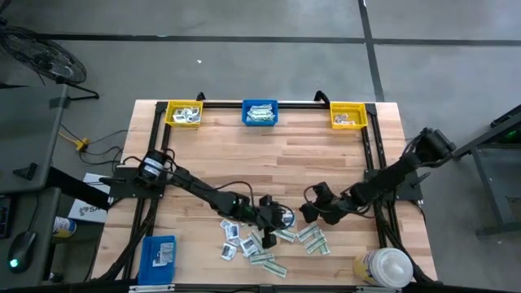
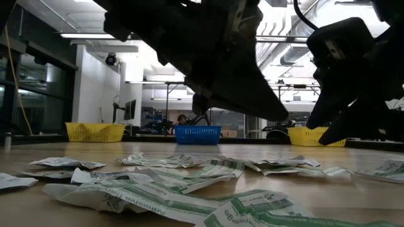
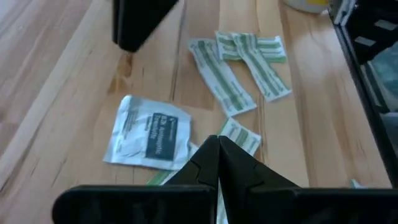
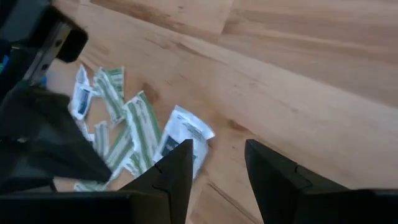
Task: Pick & Place First Aid Supplies
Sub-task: Put the gray towelette pack into the left yellow bin
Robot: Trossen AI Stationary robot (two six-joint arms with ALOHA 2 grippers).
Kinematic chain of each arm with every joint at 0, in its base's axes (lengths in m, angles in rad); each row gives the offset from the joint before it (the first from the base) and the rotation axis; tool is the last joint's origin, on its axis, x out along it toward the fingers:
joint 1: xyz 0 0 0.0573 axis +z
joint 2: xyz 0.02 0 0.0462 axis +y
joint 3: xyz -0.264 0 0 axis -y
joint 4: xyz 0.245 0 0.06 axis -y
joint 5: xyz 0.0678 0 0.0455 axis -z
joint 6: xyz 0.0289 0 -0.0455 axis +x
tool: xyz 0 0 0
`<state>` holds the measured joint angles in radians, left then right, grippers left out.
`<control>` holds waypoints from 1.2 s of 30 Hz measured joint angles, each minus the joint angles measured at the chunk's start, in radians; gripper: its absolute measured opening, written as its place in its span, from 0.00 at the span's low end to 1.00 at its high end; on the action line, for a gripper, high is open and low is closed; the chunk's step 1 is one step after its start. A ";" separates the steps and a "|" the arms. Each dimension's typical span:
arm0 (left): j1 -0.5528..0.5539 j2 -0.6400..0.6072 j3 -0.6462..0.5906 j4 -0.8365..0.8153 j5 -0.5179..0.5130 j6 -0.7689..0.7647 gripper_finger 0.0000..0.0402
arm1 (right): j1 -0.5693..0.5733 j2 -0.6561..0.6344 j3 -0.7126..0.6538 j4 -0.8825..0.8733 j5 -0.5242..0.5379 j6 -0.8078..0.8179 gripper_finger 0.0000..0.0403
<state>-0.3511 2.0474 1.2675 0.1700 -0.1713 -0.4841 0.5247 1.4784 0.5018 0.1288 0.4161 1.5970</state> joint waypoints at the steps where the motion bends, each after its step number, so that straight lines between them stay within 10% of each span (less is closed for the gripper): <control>1: 0.001 0.001 -0.001 -0.011 0.000 -0.005 0.00 | 0.000 0.015 0.000 0.025 0.001 0.000 0.35; 36: 0.005 0.109 0.003 -0.001 -0.096 -0.101 0.00 | 0.048 0.041 0.002 0.071 -0.051 0.069 0.35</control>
<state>-0.3462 2.1561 1.2701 0.1692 -0.2675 -0.5853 0.5727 1.5196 0.5041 0.1994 0.3652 1.6660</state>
